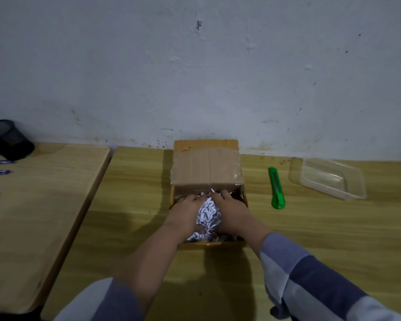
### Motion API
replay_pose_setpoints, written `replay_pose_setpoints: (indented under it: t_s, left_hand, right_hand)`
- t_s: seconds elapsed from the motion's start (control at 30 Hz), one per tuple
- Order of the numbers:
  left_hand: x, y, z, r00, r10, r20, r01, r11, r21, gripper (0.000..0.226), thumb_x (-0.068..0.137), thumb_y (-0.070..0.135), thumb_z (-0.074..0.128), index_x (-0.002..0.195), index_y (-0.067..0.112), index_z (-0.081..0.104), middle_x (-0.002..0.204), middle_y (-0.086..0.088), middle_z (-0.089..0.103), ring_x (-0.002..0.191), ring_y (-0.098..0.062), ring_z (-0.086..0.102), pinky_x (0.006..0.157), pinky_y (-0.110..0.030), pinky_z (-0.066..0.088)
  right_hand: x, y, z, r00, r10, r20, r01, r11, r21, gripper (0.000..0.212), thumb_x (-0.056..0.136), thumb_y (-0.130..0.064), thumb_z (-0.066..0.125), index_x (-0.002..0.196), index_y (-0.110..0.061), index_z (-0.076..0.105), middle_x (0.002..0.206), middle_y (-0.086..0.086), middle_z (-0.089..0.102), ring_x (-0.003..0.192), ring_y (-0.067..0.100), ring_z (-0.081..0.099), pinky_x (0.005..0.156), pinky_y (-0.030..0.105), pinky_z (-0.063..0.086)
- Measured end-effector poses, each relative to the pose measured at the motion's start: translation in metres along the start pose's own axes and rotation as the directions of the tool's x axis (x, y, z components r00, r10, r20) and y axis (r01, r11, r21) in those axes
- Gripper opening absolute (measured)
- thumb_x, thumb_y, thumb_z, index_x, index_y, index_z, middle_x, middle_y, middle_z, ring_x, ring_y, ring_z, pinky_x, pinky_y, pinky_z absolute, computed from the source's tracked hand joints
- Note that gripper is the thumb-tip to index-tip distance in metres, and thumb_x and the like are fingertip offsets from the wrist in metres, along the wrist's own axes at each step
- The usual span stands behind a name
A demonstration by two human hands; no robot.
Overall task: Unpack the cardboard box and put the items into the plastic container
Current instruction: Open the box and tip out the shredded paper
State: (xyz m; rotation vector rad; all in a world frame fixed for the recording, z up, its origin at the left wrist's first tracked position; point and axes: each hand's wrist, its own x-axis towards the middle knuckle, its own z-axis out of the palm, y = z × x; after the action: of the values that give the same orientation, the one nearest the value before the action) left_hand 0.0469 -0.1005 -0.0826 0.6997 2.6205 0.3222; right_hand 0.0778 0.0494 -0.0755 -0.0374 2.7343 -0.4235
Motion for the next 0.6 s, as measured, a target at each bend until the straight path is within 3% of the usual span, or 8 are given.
replay_pose_setpoints:
  t_s: [0.27, 0.37, 0.47, 0.6]
  left_hand:
    - [-0.009, 0.002, -0.01, 0.991, 0.067, -0.112, -0.081, 0.989, -0.122, 0.07, 0.069, 0.017, 0.08, 0.132, 0.028, 0.052, 0.126, -0.003, 0.058, 0.115, -0.024, 0.056, 0.095, -0.035, 0.046]
    - [-0.013, 0.005, -0.026, 0.986, 0.093, -0.142, -0.114, 0.982, -0.152, 0.064, 0.07, 0.023, 0.081, 0.127, 0.03, 0.055, 0.122, -0.001, 0.061, 0.111, -0.021, 0.058, 0.092, -0.034, 0.047]
    - [-0.017, 0.016, -0.053, 0.969, 0.133, -0.21, -0.175, 0.964, -0.198, 0.065, 0.069, 0.022, 0.083, 0.128, 0.028, 0.057, 0.124, 0.001, 0.062, 0.112, -0.019, 0.056, 0.088, -0.023, 0.039]
    - [-0.014, 0.052, -0.085, 0.944, 0.174, -0.281, -0.221, 0.964, -0.146, 0.061, 0.072, 0.027, 0.081, 0.128, 0.03, 0.056, 0.122, 0.001, 0.063, 0.11, -0.022, 0.057, 0.08, -0.024, 0.038]
  right_hand:
    - [-0.009, -0.01, 0.0, 0.996, 0.039, -0.077, -0.029, 0.992, 0.124, 0.074, 0.077, -0.04, 0.067, 0.139, -0.021, 0.031, 0.14, 0.009, 0.044, 0.121, 0.032, 0.053, 0.098, 0.04, 0.046]
    - [-0.016, -0.016, -0.02, 0.994, 0.045, -0.101, -0.035, 0.994, 0.102, 0.069, 0.077, -0.039, 0.067, 0.135, -0.022, 0.035, 0.135, 0.008, 0.048, 0.119, 0.03, 0.054, 0.094, 0.04, 0.047]
    - [-0.026, -0.017, -0.05, 0.984, 0.026, -0.177, -0.019, 0.999, 0.038, 0.075, 0.07, -0.045, 0.072, 0.131, -0.022, 0.036, 0.126, 0.006, 0.051, 0.111, 0.031, 0.057, 0.084, 0.039, 0.048]
    - [-0.047, -0.001, -0.09, 0.963, 0.012, -0.268, 0.006, 0.998, 0.065, 0.074, 0.069, -0.042, 0.075, 0.131, -0.02, 0.039, 0.124, 0.008, 0.052, 0.11, 0.031, 0.057, 0.084, 0.038, 0.047]
